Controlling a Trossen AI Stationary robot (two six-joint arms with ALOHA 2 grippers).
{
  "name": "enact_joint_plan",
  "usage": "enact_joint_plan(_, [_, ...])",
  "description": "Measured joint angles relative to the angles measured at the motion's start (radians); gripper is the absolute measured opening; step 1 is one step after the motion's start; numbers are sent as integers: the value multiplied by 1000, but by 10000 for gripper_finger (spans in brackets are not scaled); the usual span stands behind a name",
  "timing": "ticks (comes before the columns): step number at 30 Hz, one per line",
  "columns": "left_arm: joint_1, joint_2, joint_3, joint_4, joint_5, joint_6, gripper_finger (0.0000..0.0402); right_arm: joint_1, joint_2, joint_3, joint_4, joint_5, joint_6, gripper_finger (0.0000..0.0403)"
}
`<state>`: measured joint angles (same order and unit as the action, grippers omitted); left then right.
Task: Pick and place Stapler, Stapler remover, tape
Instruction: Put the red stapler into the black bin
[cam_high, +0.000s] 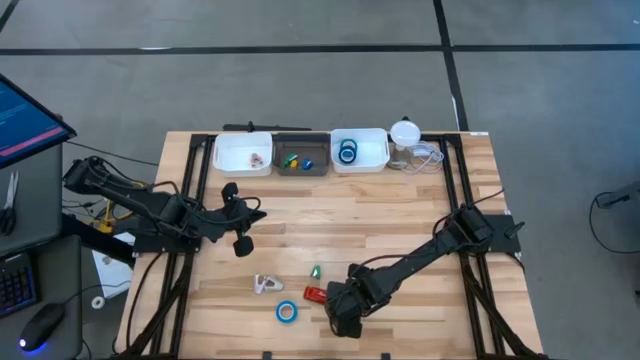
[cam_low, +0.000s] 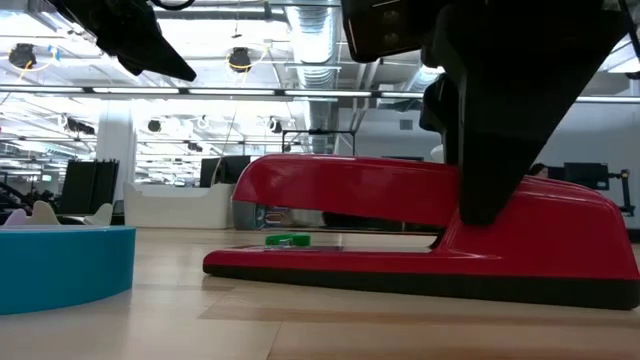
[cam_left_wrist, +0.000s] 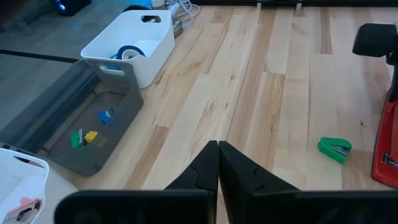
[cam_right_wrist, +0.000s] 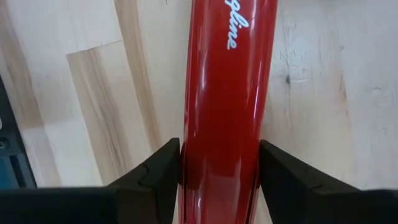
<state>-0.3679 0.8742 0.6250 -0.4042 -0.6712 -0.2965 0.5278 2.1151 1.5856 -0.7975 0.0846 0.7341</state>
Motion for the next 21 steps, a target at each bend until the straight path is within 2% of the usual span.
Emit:
enact_joint_plan(10, [0,0,0,0,0,0,3,-4,-14,2,-22,44,-38,167])
enact_joint_plan(18, [0,0,0,-1,1,0,3,-38,-79,54,-133,77,-88,167])
enact_joint_plan(21, [0,0,0,-1,1,0,3,-55,-124,74,-171,119,-111,167])
